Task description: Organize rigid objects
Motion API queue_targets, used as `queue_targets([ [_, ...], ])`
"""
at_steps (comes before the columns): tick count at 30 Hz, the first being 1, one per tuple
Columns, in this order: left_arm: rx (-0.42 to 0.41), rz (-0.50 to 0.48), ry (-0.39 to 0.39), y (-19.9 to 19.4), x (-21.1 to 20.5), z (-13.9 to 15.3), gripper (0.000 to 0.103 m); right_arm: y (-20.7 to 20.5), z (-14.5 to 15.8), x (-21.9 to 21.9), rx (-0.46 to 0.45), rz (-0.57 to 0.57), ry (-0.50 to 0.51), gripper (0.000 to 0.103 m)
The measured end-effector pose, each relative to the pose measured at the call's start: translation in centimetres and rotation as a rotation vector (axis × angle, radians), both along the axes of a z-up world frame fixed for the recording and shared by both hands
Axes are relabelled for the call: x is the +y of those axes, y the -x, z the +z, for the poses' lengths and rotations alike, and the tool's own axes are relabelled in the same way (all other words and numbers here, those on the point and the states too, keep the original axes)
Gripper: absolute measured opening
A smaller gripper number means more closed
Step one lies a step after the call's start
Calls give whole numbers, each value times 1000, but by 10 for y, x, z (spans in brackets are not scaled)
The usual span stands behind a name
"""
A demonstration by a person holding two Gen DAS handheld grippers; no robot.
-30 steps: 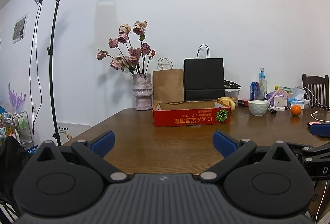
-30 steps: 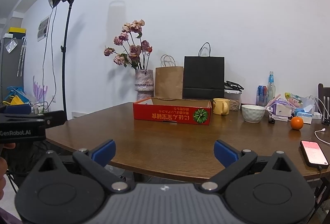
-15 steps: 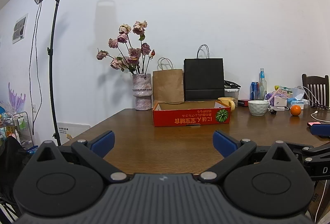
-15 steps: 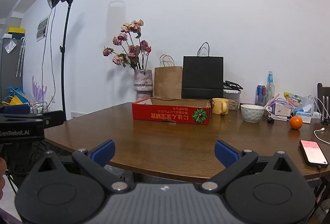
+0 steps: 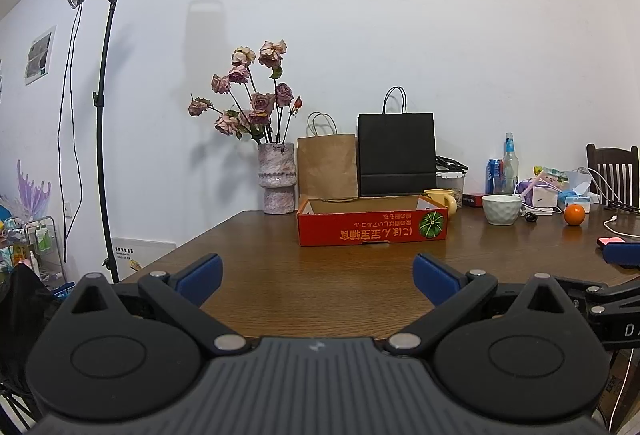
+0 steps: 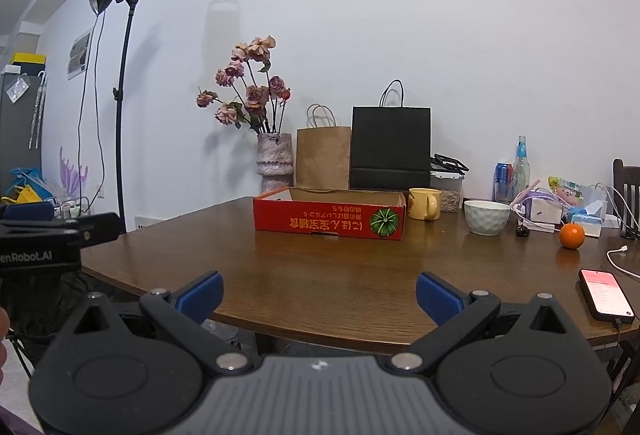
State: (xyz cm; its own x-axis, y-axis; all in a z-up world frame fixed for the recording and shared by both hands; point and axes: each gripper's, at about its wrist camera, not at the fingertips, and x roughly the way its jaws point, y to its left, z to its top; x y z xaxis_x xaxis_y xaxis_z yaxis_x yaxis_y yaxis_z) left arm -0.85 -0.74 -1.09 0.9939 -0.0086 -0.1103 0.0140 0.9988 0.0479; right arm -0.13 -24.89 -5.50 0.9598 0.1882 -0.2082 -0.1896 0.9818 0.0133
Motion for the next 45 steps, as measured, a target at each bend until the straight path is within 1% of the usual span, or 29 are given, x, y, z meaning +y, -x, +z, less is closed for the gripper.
queue_targets([
  [45, 0, -5, -2, 1, 0, -1, 103, -1, -1, 3, 6, -4, -1, 103],
])
